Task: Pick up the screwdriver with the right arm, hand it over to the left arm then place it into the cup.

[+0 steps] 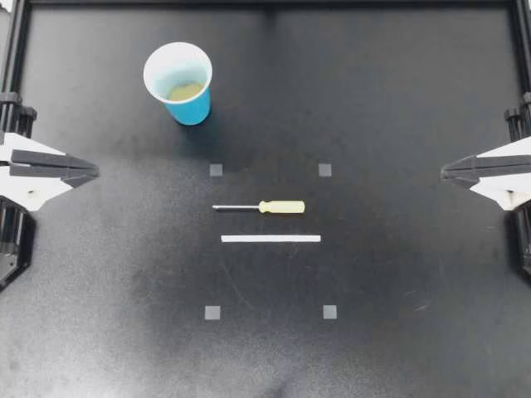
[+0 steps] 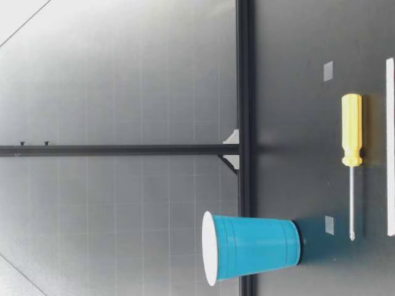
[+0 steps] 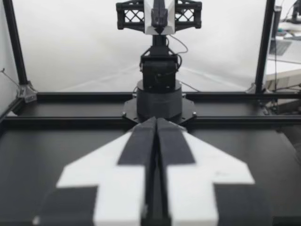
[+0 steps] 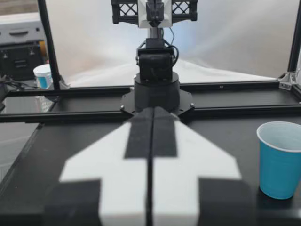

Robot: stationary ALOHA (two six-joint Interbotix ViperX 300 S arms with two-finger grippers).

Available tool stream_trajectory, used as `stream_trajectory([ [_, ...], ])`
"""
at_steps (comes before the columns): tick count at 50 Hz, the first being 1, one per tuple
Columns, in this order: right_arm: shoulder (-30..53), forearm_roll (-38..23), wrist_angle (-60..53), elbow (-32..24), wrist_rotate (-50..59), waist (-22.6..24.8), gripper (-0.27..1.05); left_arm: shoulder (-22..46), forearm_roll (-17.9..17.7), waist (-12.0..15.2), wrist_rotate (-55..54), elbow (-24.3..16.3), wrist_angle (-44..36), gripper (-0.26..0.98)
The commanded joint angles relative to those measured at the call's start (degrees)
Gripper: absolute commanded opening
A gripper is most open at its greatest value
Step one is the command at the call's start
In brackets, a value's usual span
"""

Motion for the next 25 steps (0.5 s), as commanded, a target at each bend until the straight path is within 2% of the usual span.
stream_trajectory([
  [1,-0.09,-0.09,-0.35,-0.62,-0.09,-0.35,0.07,0.00,-0.09,1.14,0.35,-0.26,-1.05,0.17],
  [5,0.00,0.00,-0.88,-0.88,-0.09,-0.53,0.00,0.00,-0.09,1.14,0.35,-0.26,-1.76,0.10],
  [13,4.22,1.67,-0.88,-3.52,0.18,-4.31,0.00,0.09,-0.09,1.14,0.53,-0.26,-2.64,0.09],
  [18,10.90,2.81,0.79,-6.94,0.26,-7.82,0.00,0.26,-0.09,1.14,0.44,0.00,-2.81,0.09],
  [25,22.15,2.81,5.98,-13.36,0.18,-9.49,0.00,0.62,-0.18,1.14,0.35,0.62,-2.64,0.09],
])
